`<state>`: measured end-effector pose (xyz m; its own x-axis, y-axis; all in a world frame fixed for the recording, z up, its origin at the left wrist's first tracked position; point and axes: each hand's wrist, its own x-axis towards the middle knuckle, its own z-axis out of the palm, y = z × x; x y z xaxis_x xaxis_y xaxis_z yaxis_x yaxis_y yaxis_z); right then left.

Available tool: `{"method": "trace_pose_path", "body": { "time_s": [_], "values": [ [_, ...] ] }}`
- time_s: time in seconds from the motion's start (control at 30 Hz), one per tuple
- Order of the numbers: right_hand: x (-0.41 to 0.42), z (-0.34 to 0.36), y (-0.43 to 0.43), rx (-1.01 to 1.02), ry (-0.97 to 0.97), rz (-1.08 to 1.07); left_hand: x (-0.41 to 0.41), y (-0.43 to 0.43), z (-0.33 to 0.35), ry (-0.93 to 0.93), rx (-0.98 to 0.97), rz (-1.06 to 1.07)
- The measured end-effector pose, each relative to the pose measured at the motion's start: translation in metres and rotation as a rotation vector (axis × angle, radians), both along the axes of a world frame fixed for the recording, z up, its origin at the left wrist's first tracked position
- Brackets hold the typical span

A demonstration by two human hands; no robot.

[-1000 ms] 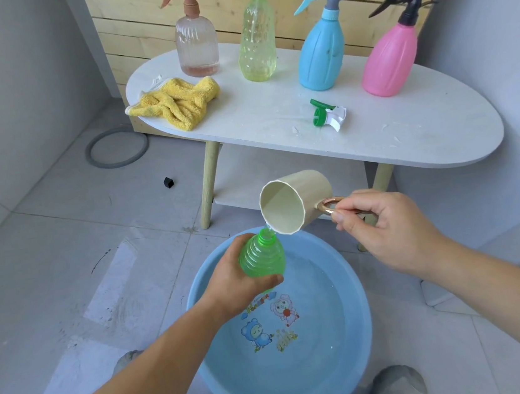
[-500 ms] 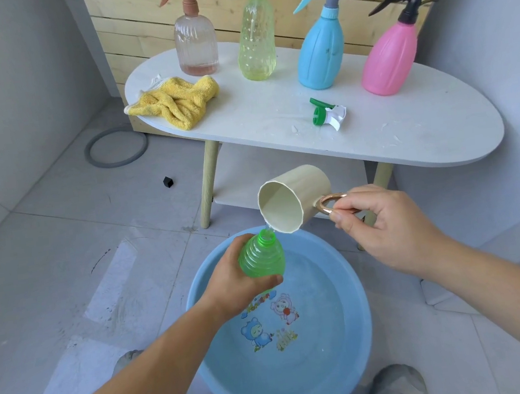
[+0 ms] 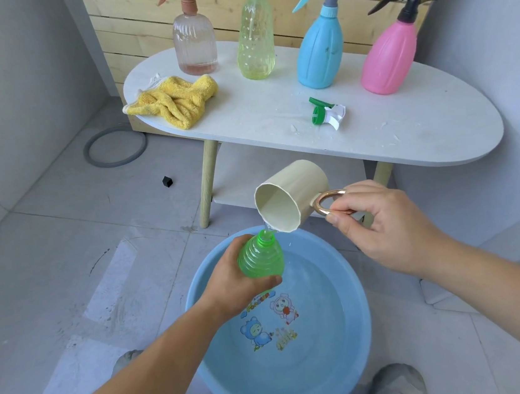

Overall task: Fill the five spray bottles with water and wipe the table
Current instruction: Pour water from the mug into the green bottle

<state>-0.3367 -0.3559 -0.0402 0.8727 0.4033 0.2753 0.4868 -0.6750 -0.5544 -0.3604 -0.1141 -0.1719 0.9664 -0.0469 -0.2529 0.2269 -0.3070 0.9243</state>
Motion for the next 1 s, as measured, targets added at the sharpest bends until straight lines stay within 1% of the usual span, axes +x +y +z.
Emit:
{"method": "trace_pose_path", "body": {
  "time_s": [0.57, 0.9, 1.0],
  "values": [
    [0.0024, -0.0033, -0.0027, -0.102, -0.077, 0.043, -0.0005, 0.0003, -0.0002, -0.001, 0.009, 0.000],
    [0.0026, -0.0060, -0.0031, -0.143, -0.164, 0.080, -0.0018, 0.0003, 0.0017, 0.006, 0.018, -0.005],
    [0.0035, -0.0073, -0.0040, -0.187, -0.203, 0.111, -0.0015, -0.0002, 0.0027, 0.008, 0.025, -0.006]
  ]
}}
